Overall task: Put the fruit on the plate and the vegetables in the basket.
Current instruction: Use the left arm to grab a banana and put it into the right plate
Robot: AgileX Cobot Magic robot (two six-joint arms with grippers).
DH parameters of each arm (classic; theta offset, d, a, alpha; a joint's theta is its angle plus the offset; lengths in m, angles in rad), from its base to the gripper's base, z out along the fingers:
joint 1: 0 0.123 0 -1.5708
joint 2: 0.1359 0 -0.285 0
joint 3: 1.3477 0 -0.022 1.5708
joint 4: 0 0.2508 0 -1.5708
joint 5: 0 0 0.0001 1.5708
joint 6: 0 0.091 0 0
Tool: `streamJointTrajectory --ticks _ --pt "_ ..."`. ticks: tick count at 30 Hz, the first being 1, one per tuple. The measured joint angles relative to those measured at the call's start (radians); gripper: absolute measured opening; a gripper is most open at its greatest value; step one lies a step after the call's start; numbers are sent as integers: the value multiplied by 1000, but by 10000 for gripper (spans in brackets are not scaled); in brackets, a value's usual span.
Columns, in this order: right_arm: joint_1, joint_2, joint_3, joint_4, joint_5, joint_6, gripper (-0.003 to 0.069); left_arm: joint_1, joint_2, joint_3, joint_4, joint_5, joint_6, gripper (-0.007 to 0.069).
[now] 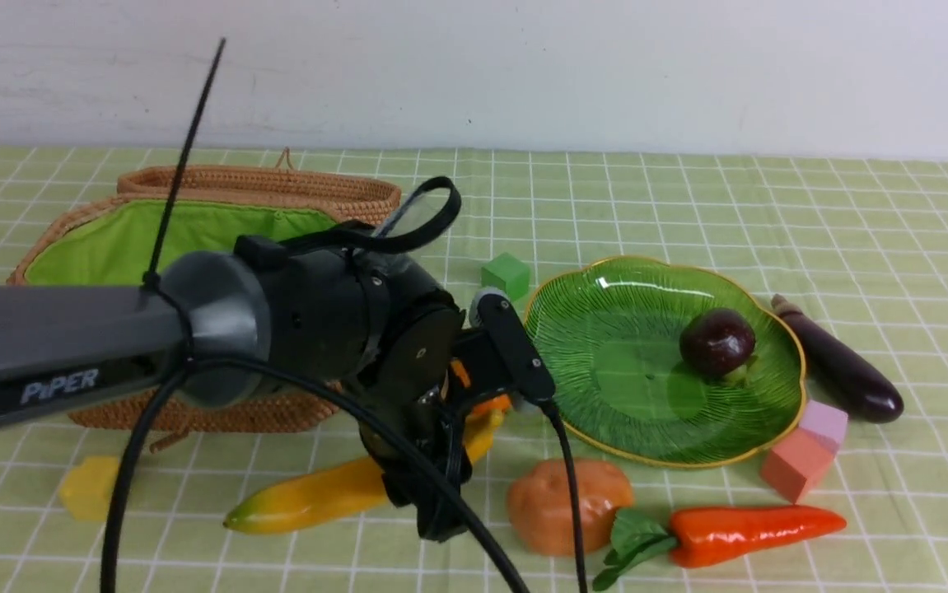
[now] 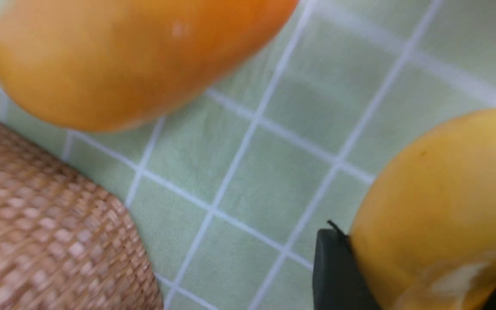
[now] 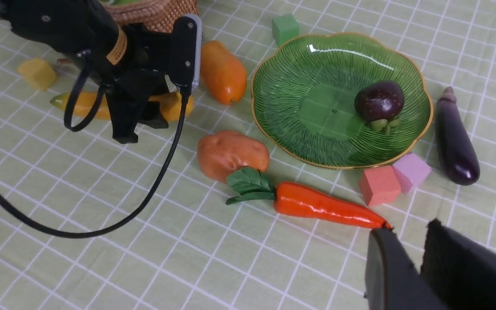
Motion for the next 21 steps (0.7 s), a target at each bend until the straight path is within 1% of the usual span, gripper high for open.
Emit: streamJointTrajectory --ticks 5,8,10,14,15,17,18,20,21 --pt "0 0 0 0 -17 0 141 -7 -79 0 -1 -22 -73 346" --pt "0 0 0 0 -43 0 141 -7 -106 0 -18 -101 -85 346" --pt "0 0 0 -1 -65 0 141 -7 -105 -8 -53 -171 -88 346" --pt "0 0 0 -22 -115 16 141 -7 -50 -68 -166 -376 -88 346" --pt "0 0 0 -26 -118 22 141 -7 -40 -79 -177 -390 -88 346" --pt "0 0 0 -75 -132 72 141 -7 38 -160 -234 -444 -88 346" --pt "0 0 0 -75 -132 72 141 -7 44 -176 -238 -449 -88 346" --pt "0 0 0 -134 -132 142 141 -7 131 -271 -287 -465 -88 346" --pt "0 0 0 -144 -131 154 141 -7 151 -303 -298 -465 -88 346"
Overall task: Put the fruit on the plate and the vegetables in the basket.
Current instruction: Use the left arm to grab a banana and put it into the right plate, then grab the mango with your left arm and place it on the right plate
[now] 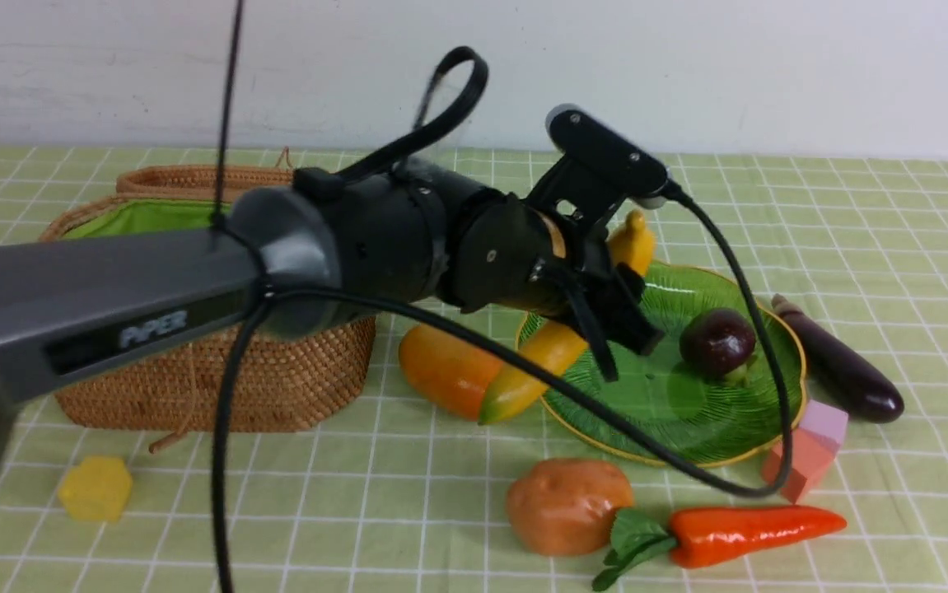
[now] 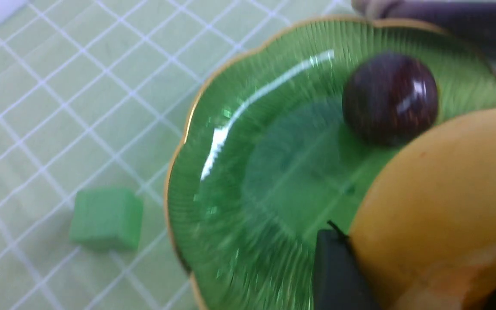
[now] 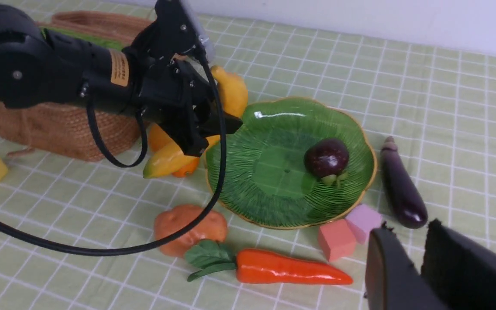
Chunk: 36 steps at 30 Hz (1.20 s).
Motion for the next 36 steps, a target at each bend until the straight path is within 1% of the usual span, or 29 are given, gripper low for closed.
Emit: streamJointTrajectory --ticks 2,3,8,11,13,16,18,21,23,24,28,29,30,31,33,34,36 --pt "0 0 0 -12 0 18 141 0 50 -56 -12 4 0 346" --pt "0 0 0 -14 1 27 141 0 91 -117 -20 22 0 346" --pt "0 0 0 -11 1 31 141 0 202 -252 -42 50 0 349" --pt "0 0 0 -10 2 33 141 0 236 -279 -46 41 0 405" --pt "0 0 0 -10 5 33 143 0 246 -285 -56 32 0 492" --pt "0 0 0 -8 8 33 146 0 246 -285 -68 32 0 575" --pt "0 0 0 -8 10 33 149 0 241 -286 -69 42 0 602" --pt "0 0 0 -7 13 33 149 0 218 -286 -71 106 0 598" --pt "0 0 0 -7 14 33 149 0 179 -286 -71 177 0 568" --pt "0 0 0 -7 14 33 149 0 158 -286 -71 222 -1 541" --pt "0 0 0 -5 16 33 149 0 50 -286 -71 383 -4 377" --pt "0 0 0 8 16 33 149 0 -5 -286 -71 450 -18 262" --pt "0 0 0 10 16 33 150 0 -12 -286 -71 458 -20 247" --pt "0 4 0 25 16 29 151 0 -58 -286 -68 504 -32 120" --pt "0 18 0 50 17 12 151 0 -118 -288 -61 553 -38 12" --pt "0 26 0 60 17 0 151 0 -146 -288 -57 574 -40 -13" --pt "0 46 0 81 18 -27 152 0 -196 -288 -45 612 -49 -13"
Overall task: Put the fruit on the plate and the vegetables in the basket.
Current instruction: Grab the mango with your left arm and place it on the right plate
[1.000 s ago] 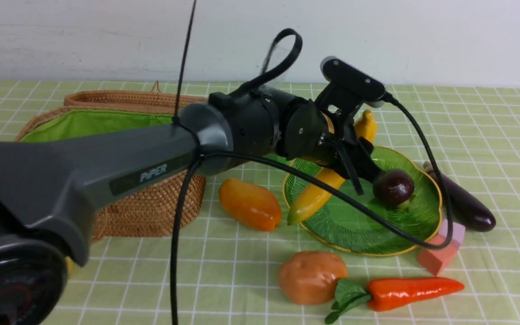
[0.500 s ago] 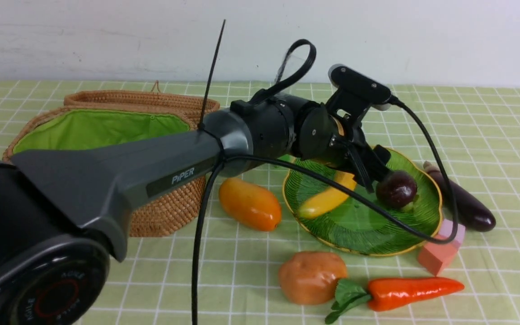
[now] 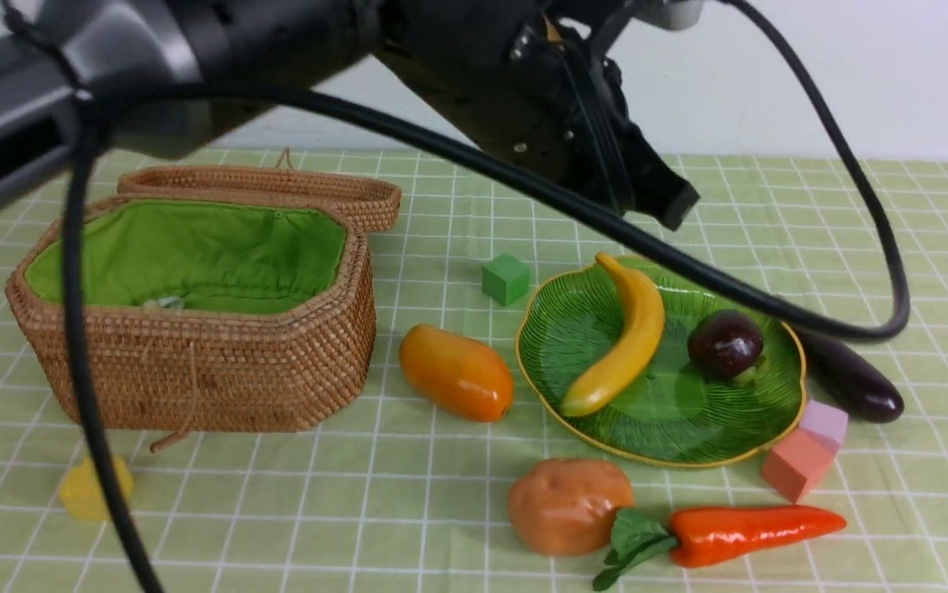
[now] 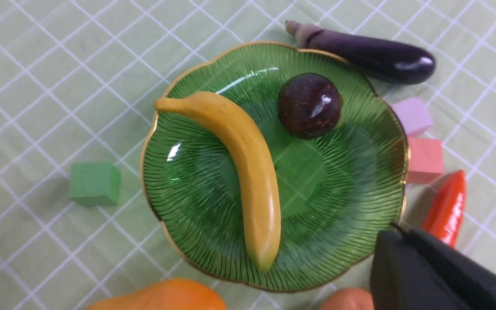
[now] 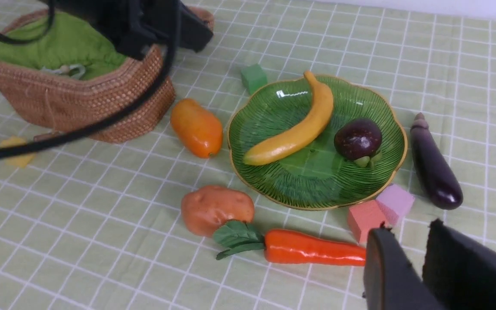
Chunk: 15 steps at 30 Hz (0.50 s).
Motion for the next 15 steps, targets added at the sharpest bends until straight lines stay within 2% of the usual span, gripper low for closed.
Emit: streamJointTrajectory --ticks 5,8,11,15 --pt "0 21 0 29 0 -47 152 0 -71 0 54 167 -36 -13" --pt "0 21 0 33 3 -47 152 0 -65 6 84 245 -15 -13" --pt "0 21 0 32 14 -47 152 0 -20 11 102 281 104 -13" --pt "0 21 0 32 40 -67 152 18 93 11 110 294 344 -13"
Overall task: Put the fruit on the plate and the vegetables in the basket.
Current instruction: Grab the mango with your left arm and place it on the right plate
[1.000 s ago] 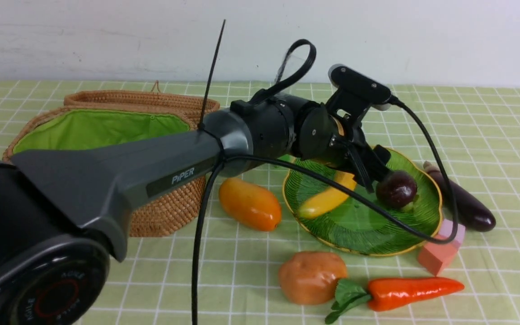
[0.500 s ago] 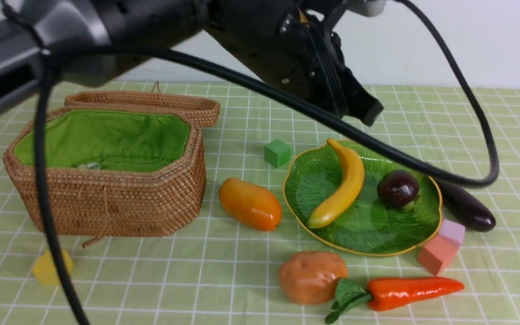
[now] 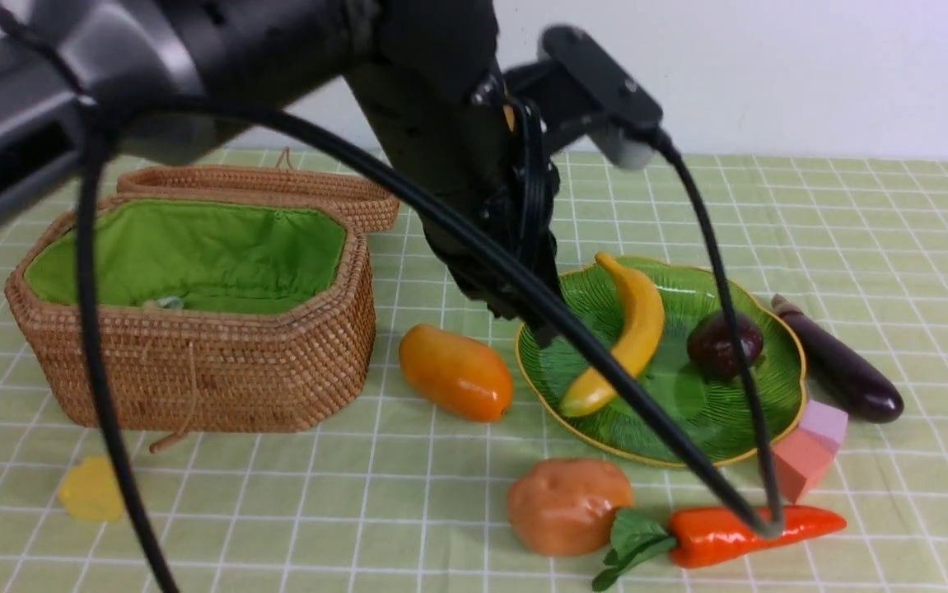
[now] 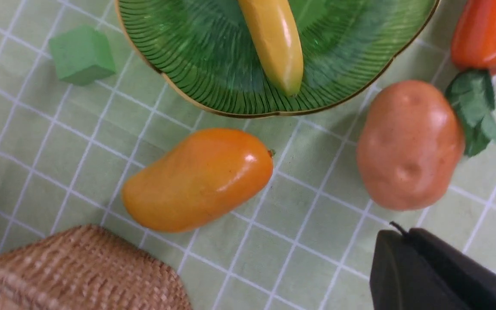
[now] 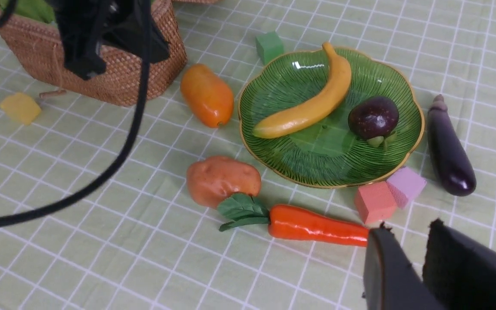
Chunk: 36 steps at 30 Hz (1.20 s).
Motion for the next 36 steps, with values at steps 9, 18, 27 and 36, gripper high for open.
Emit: streamJointTrajectory --ticks 9,18,27,36 --pt "0 0 0 0 18 -8 161 143 214 2 -3 -115 272 6" --pt "0 0 0 0 25 -22 167 155 276 3 -17 -301 390 477" --pt "0 0 0 0 48 -31 167 155 287 3 -35 -260 480 653" --pt "0 0 0 0 53 -31 169 155 358 2 -38 -278 507 585"
